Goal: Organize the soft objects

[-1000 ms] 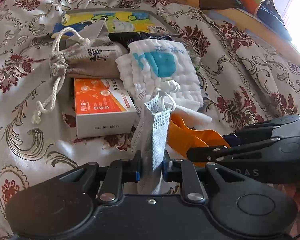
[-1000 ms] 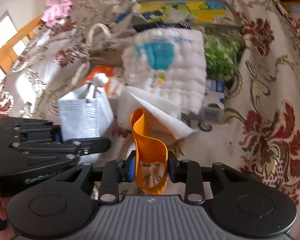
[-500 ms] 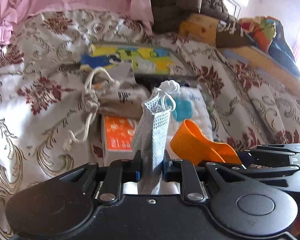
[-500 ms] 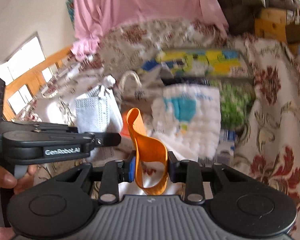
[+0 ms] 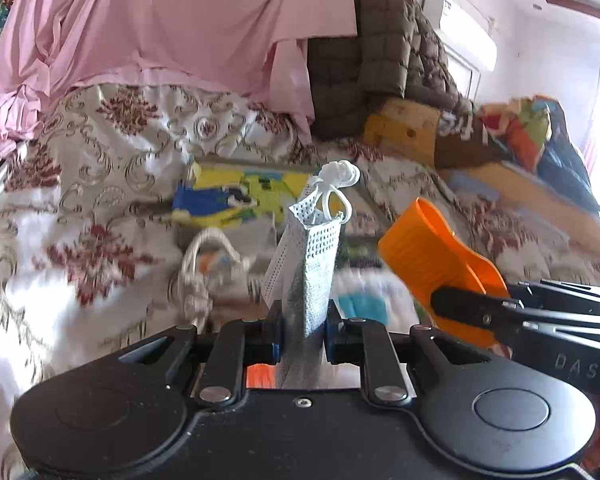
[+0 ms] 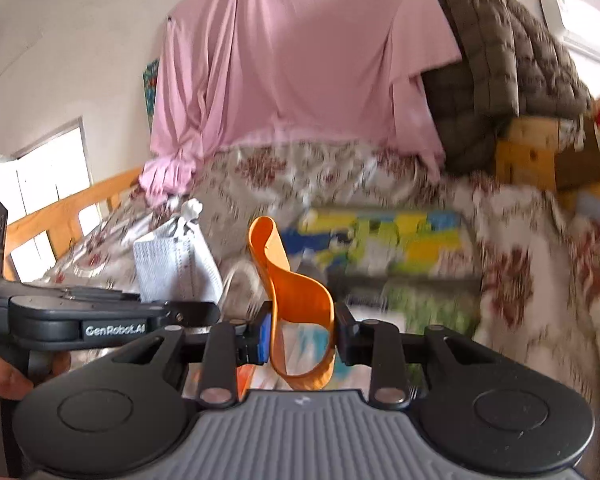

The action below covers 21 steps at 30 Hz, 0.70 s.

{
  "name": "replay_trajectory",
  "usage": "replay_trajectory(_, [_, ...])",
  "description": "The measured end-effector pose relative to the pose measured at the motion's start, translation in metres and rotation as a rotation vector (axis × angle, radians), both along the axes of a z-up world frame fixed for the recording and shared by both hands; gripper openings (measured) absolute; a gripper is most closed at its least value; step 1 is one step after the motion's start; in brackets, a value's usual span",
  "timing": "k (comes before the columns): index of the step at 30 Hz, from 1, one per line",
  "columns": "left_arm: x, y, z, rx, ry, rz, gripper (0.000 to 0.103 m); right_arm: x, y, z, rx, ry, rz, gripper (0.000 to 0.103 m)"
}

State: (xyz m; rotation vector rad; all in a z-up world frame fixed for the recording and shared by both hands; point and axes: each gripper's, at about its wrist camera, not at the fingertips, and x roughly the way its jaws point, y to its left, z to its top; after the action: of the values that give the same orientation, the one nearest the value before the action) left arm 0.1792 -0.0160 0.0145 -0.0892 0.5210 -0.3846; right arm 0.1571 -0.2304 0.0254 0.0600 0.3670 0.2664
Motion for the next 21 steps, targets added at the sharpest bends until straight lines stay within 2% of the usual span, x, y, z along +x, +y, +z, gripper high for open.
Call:
replay_trajectory(6, [0.069, -0.017, 0.026, -0.005, -0.054, 0.024, 0.021, 0.085, -0.028, 0.01, 0.076, -0.049, -0.059, 0.034])
replay_trajectory(11, [0.149, -0.035, 0.036, -0.032, -0.033, 0.063, 0.021, 0.159, -0.07, -0.001, 0.222, -0.022, -0.168, 0.034])
replay_trajectory(16, [0.221, -0.061, 0.027, -0.031, 0.005, 0.094, 0.021, 0.208, -0.115, -0.024, 0.323, 0.034, -0.273, 0.034])
replay_trajectory(21, [0.274, -0.092, 0.001, 0.023, 0.08, 0.103, 0.021, 0.233, -0.137, -0.043, 0.327, 0.088, -0.323, 0.034])
